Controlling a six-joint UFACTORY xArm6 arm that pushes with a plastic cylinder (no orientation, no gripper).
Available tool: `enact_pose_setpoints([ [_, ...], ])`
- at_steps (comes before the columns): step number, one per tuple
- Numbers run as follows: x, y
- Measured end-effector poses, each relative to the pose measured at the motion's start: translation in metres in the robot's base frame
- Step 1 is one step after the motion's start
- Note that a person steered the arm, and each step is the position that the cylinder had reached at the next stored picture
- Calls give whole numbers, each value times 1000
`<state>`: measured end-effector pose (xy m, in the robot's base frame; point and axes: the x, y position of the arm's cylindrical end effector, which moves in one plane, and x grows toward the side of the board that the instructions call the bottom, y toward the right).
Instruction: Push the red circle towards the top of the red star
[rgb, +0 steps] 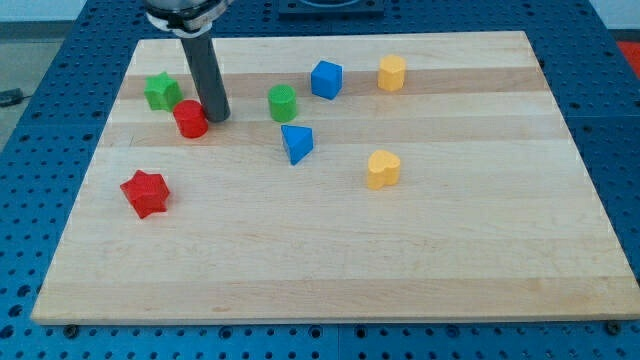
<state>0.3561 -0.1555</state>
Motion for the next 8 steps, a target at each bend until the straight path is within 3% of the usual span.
enact_pose_setpoints([
  [2, -24, -3],
  [5, 67, -48],
  [8, 31, -69],
])
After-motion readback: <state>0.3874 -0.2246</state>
